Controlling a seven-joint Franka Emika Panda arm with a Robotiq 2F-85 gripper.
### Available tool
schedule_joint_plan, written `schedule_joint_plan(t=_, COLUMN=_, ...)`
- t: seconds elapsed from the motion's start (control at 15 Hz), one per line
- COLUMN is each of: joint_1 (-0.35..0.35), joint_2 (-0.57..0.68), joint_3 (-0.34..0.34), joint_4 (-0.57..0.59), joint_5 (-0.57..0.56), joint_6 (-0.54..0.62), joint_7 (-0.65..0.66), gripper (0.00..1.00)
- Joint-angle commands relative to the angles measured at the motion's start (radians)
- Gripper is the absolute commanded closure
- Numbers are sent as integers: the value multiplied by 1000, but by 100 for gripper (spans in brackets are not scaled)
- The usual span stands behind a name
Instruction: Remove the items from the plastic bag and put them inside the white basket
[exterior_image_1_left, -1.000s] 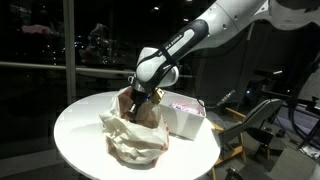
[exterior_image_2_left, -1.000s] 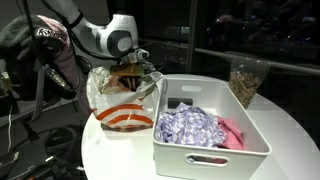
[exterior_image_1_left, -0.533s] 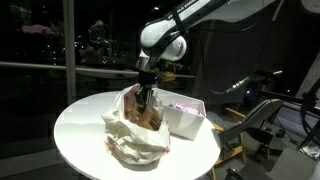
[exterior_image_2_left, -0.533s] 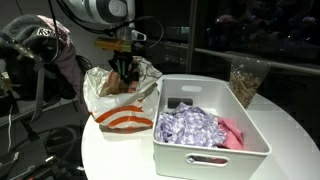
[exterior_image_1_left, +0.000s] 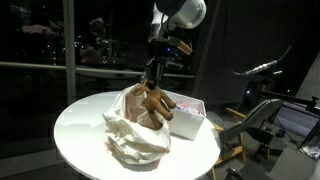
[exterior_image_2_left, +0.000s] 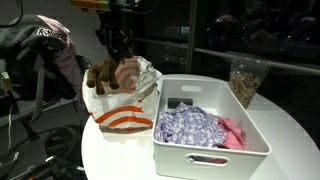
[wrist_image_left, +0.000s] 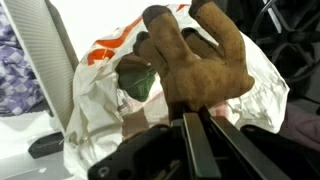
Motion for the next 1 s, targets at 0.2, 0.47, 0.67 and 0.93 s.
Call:
schedule_joint_plan(t=0.2, joint_1=2, joint_2=-260, joint_3=-50, joint_4=-40, joint_5=-38, joint_6=17, joint_7=171, gripper=96)
schedule_joint_plan(t=0.47, joint_1=-44, joint_2=-339, joint_3=-105, joint_4=-35, joint_5=-102, joint_6=66, joint_7=223, gripper=95)
schedule_joint_plan(t=0.67, joint_1=-97, joint_2=-340, joint_3=-147, joint_4=-58, joint_5=-183, joint_6=191, joint_7=240, gripper=95)
schedule_joint_plan(t=0.93, joint_1=-147, joint_2=-269, joint_3=-204, joint_4=-92, joint_5=-247, joint_6=367, joint_7=215, gripper=96)
